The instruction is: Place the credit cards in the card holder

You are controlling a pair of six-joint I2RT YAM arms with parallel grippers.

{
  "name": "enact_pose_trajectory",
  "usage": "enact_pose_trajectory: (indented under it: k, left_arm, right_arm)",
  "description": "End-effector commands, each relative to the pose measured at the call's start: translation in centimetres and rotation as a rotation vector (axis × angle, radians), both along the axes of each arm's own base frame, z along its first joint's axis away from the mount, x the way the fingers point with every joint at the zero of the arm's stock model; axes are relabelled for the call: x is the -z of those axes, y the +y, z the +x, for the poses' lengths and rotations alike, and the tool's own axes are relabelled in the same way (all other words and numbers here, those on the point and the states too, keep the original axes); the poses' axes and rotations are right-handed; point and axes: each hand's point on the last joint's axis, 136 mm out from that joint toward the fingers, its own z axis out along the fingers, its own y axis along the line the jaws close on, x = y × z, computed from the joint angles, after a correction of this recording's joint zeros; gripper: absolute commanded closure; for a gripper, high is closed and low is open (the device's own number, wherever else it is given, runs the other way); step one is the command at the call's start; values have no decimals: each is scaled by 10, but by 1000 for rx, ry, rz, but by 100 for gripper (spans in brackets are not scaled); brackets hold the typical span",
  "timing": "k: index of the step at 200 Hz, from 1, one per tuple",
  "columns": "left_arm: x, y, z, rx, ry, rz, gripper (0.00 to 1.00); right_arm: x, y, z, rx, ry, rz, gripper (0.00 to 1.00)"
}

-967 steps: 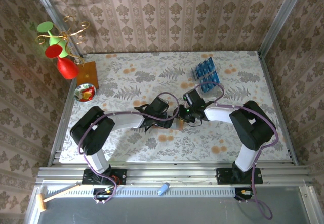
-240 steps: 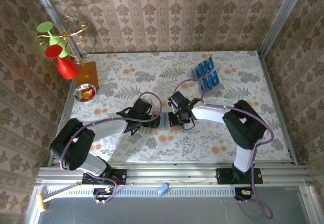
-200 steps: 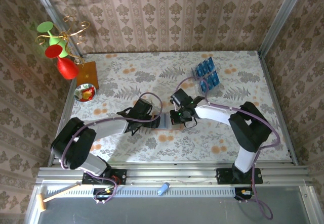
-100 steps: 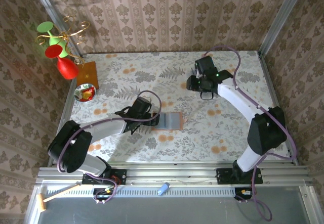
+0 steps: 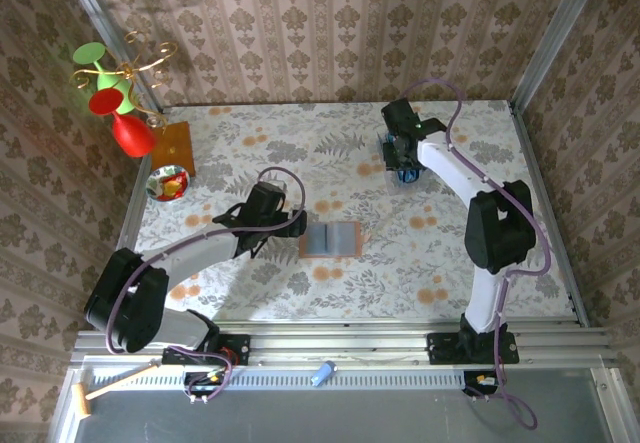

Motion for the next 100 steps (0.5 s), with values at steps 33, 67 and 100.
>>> enact_pose_trajectory:
  k: [33,67,100]
  left_arm:
    - [2,-2,0,25,15,-16,0]
    - [3,-1,1,24,18,-16,0]
    - [4,0,1,26,18,-9,0]
  right_arm:
    - [16,-14,10,-25,69,-156,60]
    - [30,-17,14,-26,103,-183,60]
    - [40,-22,16,-14,125,-187,60]
